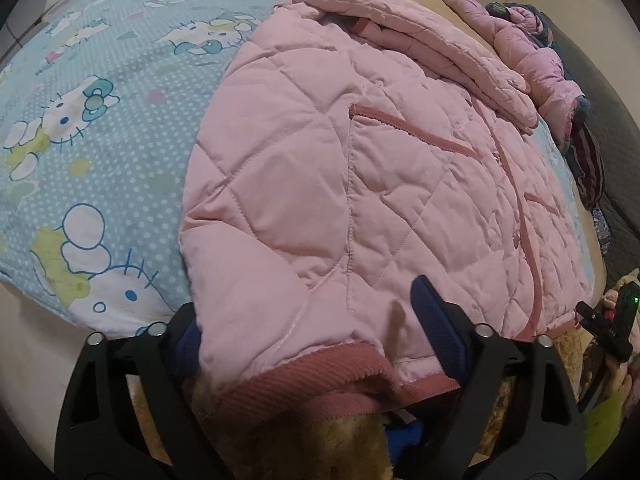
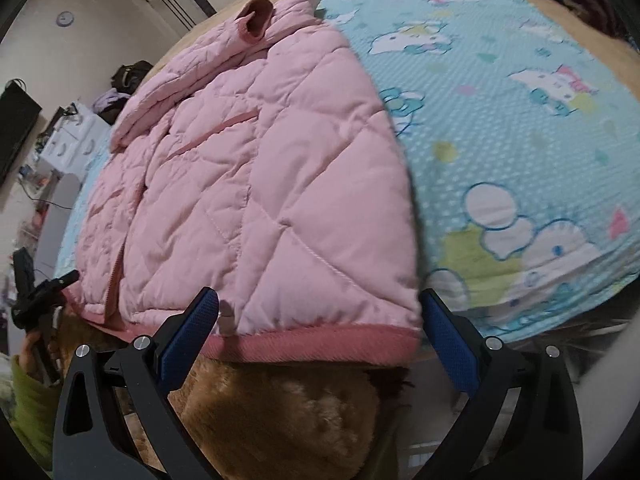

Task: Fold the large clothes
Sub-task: 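Grasp the ribbed hem with the left tool while the right tool grasps it too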

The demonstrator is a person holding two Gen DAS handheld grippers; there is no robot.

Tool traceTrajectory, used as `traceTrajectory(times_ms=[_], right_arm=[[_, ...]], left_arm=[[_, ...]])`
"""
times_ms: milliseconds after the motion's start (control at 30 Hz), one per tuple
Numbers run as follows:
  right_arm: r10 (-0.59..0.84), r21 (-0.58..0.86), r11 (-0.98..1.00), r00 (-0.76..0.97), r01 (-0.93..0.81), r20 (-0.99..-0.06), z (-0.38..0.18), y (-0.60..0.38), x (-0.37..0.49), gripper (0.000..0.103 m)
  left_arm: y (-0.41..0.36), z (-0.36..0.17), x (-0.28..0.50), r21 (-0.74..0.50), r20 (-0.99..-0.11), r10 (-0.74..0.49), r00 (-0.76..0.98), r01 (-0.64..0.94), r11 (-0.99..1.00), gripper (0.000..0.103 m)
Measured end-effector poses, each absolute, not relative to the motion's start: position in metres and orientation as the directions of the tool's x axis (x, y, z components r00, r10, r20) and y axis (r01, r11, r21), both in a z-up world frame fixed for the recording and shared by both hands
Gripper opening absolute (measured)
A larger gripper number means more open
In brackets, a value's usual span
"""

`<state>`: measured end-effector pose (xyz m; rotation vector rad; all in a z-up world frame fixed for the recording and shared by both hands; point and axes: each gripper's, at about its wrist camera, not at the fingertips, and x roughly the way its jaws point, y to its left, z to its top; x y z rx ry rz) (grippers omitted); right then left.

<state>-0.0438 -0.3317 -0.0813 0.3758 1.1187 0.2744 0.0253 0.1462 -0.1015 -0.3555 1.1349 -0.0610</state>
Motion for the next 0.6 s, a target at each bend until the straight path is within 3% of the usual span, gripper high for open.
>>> traceTrajectory(times_ms=[33,100,133,233,333,600], right_arm=[[0.425,0.454,0.890,0.414,-0.031,-0.805,-0.082,-0.332,-0.044,0.076],[0.427,0.458,0.888,0.422,-0.031,-0.800,-0.082,-0.334,-0.044,0.073],[0.423,0.454,0.891,0.426,-0.032,-0.800,-0.080,-0.335,-0.044,0.065],[0.445,0.476,0.878,0.452,-0.051,-0.773,-0.071,-0.339,-0.046,0.041],[0.453,0.460,0.880,0.500,-0.118,-0.739,-0.049,-0.336,-0.051,0.023],[0.493,0.491,0.851,0.608,-0.187,-0.623,-0.001,-0.331,-0.045,0.015]], left_arm=[[0.148,-0.101,0.024,-0.306,-0.874,-0.225,0.430,-0.130,0.943,0.073],[0.152,-0.101,0.021,-0.306,-0.871,-0.222,0.438,-0.131,0.943,0.064],[0.154,-0.101,0.020,-0.309,-0.869,-0.222,0.443,-0.134,0.942,0.056],[0.161,-0.097,0.016,-0.330,-0.854,-0.236,0.464,-0.131,0.935,0.045],[0.161,-0.084,0.013,-0.337,-0.831,-0.244,0.500,-0.105,0.936,0.036],[0.147,-0.036,0.008,-0.336,-0.747,-0.256,0.614,-0.017,0.942,0.027]])
